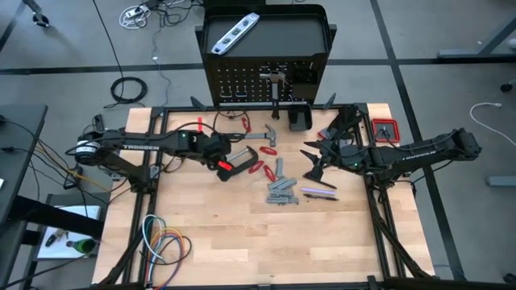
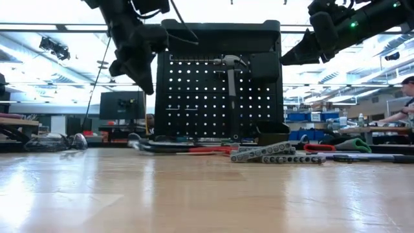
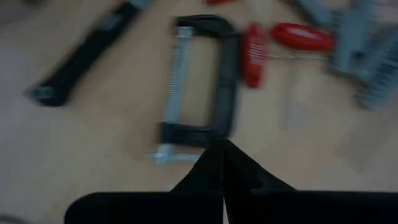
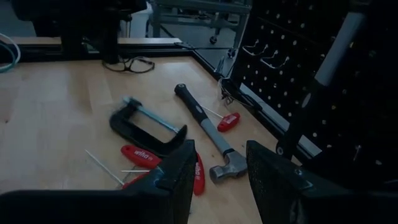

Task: Hang tools onto peg board
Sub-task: Put the clamp on top of the peg board

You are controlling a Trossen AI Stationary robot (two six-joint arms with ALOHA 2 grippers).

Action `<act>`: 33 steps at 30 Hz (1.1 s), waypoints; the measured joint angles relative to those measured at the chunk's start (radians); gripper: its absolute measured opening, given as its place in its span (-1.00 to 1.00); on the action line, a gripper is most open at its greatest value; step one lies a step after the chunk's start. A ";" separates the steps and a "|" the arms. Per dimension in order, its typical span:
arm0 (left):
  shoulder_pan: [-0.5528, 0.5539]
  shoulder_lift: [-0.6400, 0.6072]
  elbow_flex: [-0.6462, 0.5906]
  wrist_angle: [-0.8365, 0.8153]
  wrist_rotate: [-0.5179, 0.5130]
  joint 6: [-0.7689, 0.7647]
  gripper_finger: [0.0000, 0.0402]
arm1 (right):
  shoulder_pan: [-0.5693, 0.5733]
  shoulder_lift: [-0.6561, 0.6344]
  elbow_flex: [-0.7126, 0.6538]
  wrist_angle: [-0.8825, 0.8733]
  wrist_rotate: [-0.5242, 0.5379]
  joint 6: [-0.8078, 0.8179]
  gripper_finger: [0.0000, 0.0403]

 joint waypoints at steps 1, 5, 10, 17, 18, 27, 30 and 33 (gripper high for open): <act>0.001 0.000 -0.006 0.004 -0.023 -0.012 -1.00 | 0.000 0.000 0.000 0.000 0.000 0.000 -0.25; 0.038 0.017 -0.024 0.060 -0.020 -0.001 -0.90 | 0.000 0.000 0.000 0.012 -0.009 0.000 -0.25; 0.096 0.100 -0.025 0.140 -0.014 0.037 -0.59 | 0.000 0.000 0.000 0.036 -0.031 -0.008 -0.25; 0.174 0.257 -0.025 0.228 0.066 0.066 -0.19 | 0.000 0.000 0.000 0.028 -0.034 -0.010 -0.25; 0.182 0.284 -0.025 0.233 0.065 0.071 -0.16 | 0.000 0.000 0.000 0.028 -0.034 -0.010 -0.25; 0.217 0.470 -0.016 0.287 0.162 0.172 -0.15 | 0.000 0.002 0.000 0.008 -0.034 -0.009 -0.25; 0.207 0.484 -0.014 0.285 0.156 0.233 -0.29 | 0.000 0.002 0.000 0.007 -0.034 -0.009 -0.25; 0.200 0.482 -0.013 0.285 0.175 0.275 -0.65 | 0.000 0.002 0.000 0.006 -0.034 -0.009 -0.25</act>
